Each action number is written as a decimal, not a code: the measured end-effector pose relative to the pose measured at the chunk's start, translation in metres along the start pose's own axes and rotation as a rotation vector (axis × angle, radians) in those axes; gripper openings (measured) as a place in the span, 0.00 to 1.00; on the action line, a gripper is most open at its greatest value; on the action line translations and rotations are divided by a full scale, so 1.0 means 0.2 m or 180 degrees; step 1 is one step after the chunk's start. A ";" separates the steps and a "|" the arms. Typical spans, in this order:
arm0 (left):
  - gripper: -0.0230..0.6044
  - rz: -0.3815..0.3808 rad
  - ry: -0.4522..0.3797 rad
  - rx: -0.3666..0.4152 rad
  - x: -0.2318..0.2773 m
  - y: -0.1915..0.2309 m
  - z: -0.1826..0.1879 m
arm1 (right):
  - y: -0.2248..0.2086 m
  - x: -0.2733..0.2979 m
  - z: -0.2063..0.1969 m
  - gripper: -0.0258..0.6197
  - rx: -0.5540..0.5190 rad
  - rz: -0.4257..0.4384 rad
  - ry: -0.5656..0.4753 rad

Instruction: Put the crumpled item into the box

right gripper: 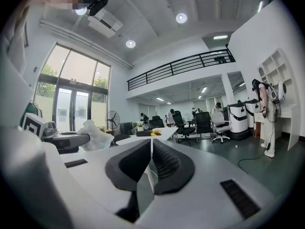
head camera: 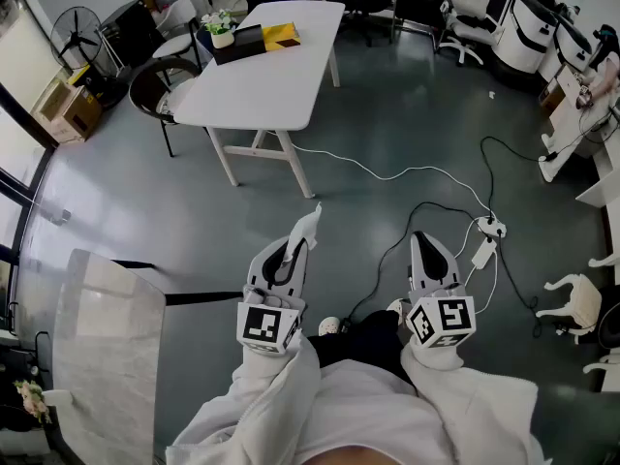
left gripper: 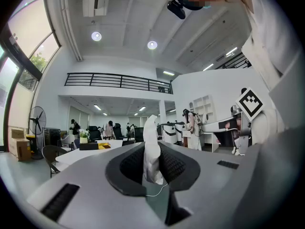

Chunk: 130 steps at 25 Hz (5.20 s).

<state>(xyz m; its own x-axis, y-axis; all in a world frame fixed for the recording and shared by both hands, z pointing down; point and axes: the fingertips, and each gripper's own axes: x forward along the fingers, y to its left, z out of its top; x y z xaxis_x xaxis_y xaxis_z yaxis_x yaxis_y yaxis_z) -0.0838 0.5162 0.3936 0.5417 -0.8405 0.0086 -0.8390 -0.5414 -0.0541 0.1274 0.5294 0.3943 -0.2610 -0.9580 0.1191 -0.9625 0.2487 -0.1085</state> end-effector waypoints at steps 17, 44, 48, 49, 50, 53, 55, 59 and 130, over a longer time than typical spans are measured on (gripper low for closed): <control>0.14 -0.0102 0.0086 -0.0061 -0.04 0.01 -0.06 | 0.09 -0.02 -0.11 0.10 0.0041 -0.0036 0.0169; 0.14 0.0266 0.0117 -0.0108 0.59 0.30 -0.10 | -0.18 0.73 -0.04 0.10 0.0153 0.0425 0.0285; 0.14 0.0289 0.0179 -0.0192 0.76 0.35 -0.15 | -0.27 0.86 -0.06 0.10 0.0191 0.0425 0.0368; 0.14 0.0291 0.0193 -0.0198 0.79 0.36 -0.15 | -0.30 0.89 -0.06 0.10 0.0208 0.0417 0.0385; 0.14 0.0298 0.0204 -0.0199 0.82 0.37 -0.16 | -0.33 0.92 -0.06 0.10 0.0223 0.0412 0.0399; 0.14 0.0338 0.0231 -0.0216 0.91 0.40 -0.18 | -0.40 1.00 -0.07 0.10 0.0268 0.0419 0.0430; 0.14 0.0361 0.0250 -0.0232 0.95 0.41 -0.19 | -0.44 1.06 -0.07 0.10 0.0302 0.0434 0.0457; 0.14 0.0415 0.0261 -0.0224 1.04 0.45 -0.20 | -0.49 1.16 -0.07 0.10 0.0336 0.0492 0.0469; 0.14 0.0402 0.0274 -0.0297 2.87 1.36 -0.27 | -1.15 3.08 0.24 0.10 0.0420 0.0533 0.0445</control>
<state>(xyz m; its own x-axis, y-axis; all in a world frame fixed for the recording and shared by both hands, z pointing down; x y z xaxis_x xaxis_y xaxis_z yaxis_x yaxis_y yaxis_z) -0.0041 -0.1148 0.4382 0.4288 -0.8986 0.0932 -0.9034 -0.4276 0.0327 0.1911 -0.1237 0.4460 -0.4324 -0.8737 0.2229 -0.8893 0.3725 -0.2652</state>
